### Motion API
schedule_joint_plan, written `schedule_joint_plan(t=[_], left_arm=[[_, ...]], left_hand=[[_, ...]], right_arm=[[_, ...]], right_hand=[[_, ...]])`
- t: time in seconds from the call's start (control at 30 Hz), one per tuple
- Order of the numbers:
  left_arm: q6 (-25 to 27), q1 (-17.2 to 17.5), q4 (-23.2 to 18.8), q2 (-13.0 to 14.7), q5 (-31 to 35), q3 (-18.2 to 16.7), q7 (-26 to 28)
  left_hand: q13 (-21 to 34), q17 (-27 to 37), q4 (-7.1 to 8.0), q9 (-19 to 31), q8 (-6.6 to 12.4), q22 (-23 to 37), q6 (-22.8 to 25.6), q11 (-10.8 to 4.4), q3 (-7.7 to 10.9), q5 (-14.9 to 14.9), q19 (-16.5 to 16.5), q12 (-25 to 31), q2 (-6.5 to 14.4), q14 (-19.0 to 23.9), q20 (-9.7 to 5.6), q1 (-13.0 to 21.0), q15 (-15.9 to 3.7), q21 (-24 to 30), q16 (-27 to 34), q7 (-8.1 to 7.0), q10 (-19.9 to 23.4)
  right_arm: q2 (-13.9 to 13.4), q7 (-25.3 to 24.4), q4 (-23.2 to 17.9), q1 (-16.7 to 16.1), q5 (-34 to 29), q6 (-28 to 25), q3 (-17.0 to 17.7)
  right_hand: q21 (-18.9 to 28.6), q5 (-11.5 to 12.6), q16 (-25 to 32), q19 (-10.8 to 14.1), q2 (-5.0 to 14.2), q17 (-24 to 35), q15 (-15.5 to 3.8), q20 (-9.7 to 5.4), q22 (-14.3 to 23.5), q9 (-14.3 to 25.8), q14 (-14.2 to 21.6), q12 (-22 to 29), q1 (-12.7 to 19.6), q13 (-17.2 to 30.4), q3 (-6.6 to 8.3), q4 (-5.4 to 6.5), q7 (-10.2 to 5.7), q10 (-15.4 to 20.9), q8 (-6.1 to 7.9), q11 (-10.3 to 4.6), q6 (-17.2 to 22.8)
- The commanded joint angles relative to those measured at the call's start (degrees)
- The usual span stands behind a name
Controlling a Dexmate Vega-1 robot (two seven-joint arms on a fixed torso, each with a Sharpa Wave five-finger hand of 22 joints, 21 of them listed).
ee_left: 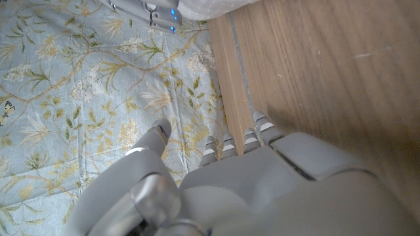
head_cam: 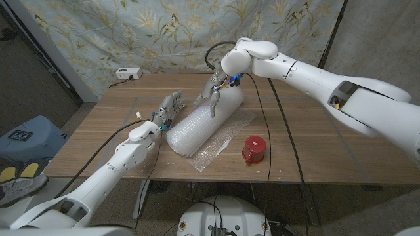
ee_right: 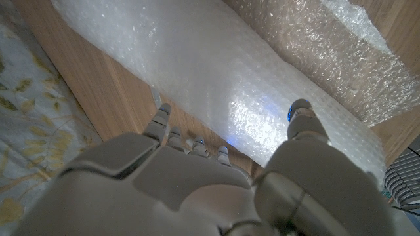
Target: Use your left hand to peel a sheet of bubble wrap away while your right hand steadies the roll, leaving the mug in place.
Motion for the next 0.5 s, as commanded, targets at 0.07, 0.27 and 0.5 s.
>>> schedule_joint_plan(t=[0.07, 0.27, 0.5], left_arm=[[0.4, -1.2, 1.4, -0.9, 0.1, 0.8, -0.7], [0.9, -1.3, 1.5, -1.0, 0.0, 0.9, -0.6], [0.8, -1.9, 2.2, -1.3, 0.0, 1.0, -0.9]], left_hand=[[0.3, 0.3, -0.25, 0.3, -0.09, 0.0, 0.4, 0.23, -0.01, 0.2, 0.3, 0.0, 0.0, 0.6, 0.28, 0.5, 0.07, 0.2, 0.5, 0.25, 0.3], [0.3, 0.3, -0.24, 0.3, 0.2, 0.1, 1.2, 0.18, -0.03, 0.2, 0.3, 0.0, 0.0, 0.7, 0.31, 0.6, 0.1, 0.2, 0.5, 0.6, 0.5], [0.3, 0.3, -0.25, 0.3, 0.3, 0.1, 1.6, 0.13, -0.05, 0.2, 0.5, 0.1, 0.0, 1.0, 0.38, 0.7, -0.07, 0.2, 0.6, 0.65, 0.6]], right_arm=[[1.3, -2.6, 3.8, 0.5, -0.2, 1.8, -1.5], [1.8, -3.6, 5.3, 0.5, -0.3, 2.3, -2.0], [2.1, -4.1, 6.1, 0.5, -0.7, 2.8, -2.8]], right_hand=[[0.4, 0.5, 0.3, -0.2, -0.28, 0.1, 0.55, 0.08, 0.4, 0.1, -4.5, 0.5, -0.2, 0.1, -0.1, 0.05, -0.56, -7.9, 0.29, 0.61, -8.7], [0.4, 0.5, 0.3, -0.1, -0.18, 0.1, 0.56, 0.08, 0.4, 0.1, -4.7, 0.6, -0.3, 0.1, -0.15, 0.13, -0.61, -8.2, 0.4, 0.54, -8.9], [0.5, 0.5, 0.3, 0.0, -0.07, 0.1, 0.55, 0.08, 0.4, 0.1, -5.1, 0.6, -0.4, 0.1, -0.2, 0.18, -0.64, -8.6, 0.4, 0.58, -9.4]])
